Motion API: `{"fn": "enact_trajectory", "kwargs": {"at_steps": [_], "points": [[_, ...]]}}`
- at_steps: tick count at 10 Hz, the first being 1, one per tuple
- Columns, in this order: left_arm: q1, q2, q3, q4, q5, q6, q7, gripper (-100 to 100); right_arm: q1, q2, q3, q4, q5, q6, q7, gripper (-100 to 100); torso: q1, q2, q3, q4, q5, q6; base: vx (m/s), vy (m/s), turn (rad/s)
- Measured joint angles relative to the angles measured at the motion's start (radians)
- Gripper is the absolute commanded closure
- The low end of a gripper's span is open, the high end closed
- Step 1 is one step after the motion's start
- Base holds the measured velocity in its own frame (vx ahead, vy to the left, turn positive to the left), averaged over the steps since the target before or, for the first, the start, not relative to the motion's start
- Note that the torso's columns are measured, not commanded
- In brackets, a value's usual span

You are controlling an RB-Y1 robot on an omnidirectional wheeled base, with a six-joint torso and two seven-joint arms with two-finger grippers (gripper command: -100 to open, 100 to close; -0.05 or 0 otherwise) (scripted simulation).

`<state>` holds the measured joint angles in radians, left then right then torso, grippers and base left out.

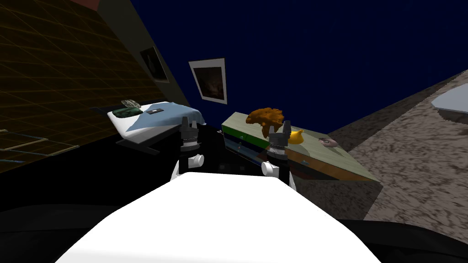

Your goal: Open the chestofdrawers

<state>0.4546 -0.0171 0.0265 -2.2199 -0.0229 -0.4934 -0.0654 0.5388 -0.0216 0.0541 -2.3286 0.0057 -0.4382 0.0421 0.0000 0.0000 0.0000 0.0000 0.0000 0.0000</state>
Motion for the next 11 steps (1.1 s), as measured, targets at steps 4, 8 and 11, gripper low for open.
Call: {"fn": "enact_trajectory", "kwargs": {"at_steps": [4,8,11], "points": [[0.0,0.0,0.0,0.0,0.0,0.0,0.0,0,0.0,0.0,0.0,0.0,0.0,0.0,0.0,0,0.0,0.248,-0.497,0.248,0.0,0.0,0.0,0.0,0.0],[0.0,0.0,0.0,0.0,0.0,0.0,0.0,0,0.0,0.0,0.0,0.0,0.0,0.0,0.0,0,0.0,0.544,-1.087,0.544,0.0,0.0,0.0,0.0,0.0],[0.0,0.0,0.0,0.0,0.0,0.0,0.0,0,0.001,-0.016,0.0,0.001,0.004,-0.002,0.008,-100,0.0,0.724,-1.451,0.724,0.0,0.0,0.022,0.002,-0.032]]}}
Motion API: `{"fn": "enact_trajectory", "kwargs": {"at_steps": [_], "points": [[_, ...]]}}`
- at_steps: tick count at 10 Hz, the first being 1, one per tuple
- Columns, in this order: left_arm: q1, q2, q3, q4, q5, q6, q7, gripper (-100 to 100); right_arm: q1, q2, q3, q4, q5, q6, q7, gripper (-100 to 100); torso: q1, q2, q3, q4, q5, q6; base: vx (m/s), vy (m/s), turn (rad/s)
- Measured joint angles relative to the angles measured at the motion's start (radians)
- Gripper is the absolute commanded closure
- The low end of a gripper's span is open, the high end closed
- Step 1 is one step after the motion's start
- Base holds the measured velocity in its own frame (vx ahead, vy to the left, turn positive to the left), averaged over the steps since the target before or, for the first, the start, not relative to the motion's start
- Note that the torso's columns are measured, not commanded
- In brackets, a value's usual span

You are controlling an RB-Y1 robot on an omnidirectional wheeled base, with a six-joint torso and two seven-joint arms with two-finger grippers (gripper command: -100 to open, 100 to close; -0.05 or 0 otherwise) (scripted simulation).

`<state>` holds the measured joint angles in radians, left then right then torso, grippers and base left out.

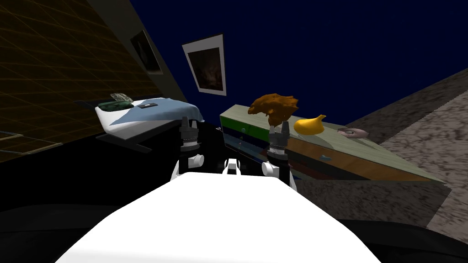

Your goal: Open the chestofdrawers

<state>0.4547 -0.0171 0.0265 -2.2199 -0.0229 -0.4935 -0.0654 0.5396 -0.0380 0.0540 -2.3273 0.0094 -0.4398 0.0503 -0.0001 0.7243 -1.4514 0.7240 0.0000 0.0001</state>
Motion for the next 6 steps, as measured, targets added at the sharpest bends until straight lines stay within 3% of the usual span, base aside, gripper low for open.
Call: {"fn": "enact_trajectory", "kwargs": {"at_steps": [6], "points": [[0.0,0.0,0.0,0.0,0.0,0.0,0.0,0,0.006,-0.097,-0.024,0.042,0.048,-0.048,0.139,-100,0.0,0.015,-0.024,0.014,0.0,0.0,0.083,0.014,-0.082]]}}
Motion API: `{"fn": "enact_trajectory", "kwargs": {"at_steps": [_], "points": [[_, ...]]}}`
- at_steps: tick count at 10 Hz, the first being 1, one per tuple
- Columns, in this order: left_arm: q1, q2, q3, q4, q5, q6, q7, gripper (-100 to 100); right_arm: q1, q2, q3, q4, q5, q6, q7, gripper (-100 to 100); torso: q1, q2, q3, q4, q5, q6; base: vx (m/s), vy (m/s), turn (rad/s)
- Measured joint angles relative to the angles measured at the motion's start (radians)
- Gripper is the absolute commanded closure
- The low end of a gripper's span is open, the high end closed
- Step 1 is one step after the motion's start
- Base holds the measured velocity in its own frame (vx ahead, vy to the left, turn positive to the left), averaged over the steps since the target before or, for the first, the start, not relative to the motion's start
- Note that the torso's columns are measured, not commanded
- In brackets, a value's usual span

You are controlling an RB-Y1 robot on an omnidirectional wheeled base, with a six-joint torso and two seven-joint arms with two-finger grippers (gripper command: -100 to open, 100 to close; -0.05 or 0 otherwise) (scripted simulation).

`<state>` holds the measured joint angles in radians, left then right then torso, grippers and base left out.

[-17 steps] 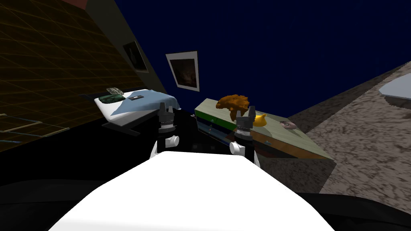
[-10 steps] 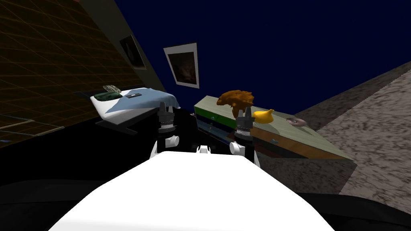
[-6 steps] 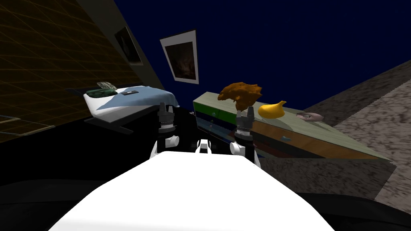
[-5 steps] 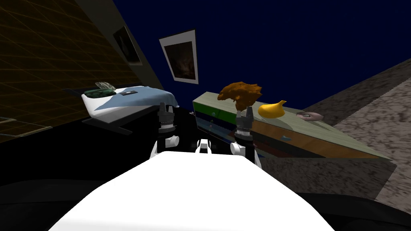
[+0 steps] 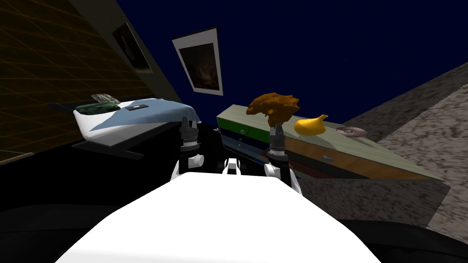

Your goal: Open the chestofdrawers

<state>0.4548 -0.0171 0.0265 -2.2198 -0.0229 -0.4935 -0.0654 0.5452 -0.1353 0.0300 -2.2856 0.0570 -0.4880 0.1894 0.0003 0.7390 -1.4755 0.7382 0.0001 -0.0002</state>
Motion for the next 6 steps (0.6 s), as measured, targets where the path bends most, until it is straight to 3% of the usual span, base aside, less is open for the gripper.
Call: {"fn": "enact_trajectory", "kwargs": {"at_steps": [6], "points": [[0.0,0.0,0.0,0.0,0.0,0.0,0.0,0,0.006,-0.03,-0.022,0.042,0.049,-0.046,0.145,-100,0.0,-0.001,-0.001,0.0,0.0,0.0,0.067,0.017,-0.072]]}}
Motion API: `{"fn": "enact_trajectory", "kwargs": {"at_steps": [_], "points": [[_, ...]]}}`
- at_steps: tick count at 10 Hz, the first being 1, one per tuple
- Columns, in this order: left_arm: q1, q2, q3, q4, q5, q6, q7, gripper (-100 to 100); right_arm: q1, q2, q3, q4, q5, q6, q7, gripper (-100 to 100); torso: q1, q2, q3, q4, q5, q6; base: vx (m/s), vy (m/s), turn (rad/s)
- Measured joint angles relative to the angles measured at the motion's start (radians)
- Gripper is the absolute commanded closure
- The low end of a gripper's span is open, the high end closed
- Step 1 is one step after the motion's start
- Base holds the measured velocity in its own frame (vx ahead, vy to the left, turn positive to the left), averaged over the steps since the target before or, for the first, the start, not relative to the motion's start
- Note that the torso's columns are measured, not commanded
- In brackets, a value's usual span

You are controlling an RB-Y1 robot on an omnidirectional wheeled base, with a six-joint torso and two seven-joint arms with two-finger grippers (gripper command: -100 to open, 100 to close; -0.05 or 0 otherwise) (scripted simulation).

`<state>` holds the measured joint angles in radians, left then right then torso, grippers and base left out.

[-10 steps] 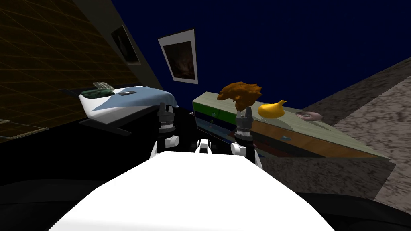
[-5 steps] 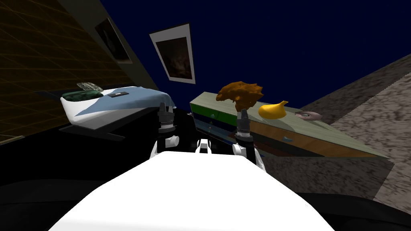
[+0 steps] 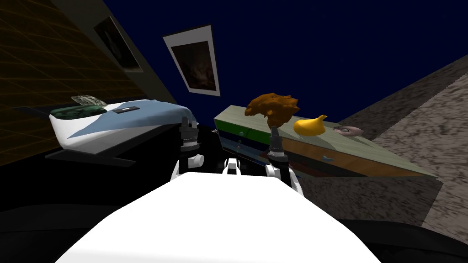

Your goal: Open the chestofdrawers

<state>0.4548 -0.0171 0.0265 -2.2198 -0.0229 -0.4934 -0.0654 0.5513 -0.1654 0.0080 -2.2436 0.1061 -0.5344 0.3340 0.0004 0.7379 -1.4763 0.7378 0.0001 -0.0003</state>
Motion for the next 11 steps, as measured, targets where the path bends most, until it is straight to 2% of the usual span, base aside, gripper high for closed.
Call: {"fn": "enact_trajectory", "kwargs": {"at_steps": [11], "points": [[0.0,0.0,0.0,0.0,0.0,0.0,0.0,0,0.016,-0.043,-0.053,0.094,0.101,-0.103,0.293,-100,0.0,0.0,0.0,0.0,0.0,0.0,0.071,0.029,-0.077]]}}
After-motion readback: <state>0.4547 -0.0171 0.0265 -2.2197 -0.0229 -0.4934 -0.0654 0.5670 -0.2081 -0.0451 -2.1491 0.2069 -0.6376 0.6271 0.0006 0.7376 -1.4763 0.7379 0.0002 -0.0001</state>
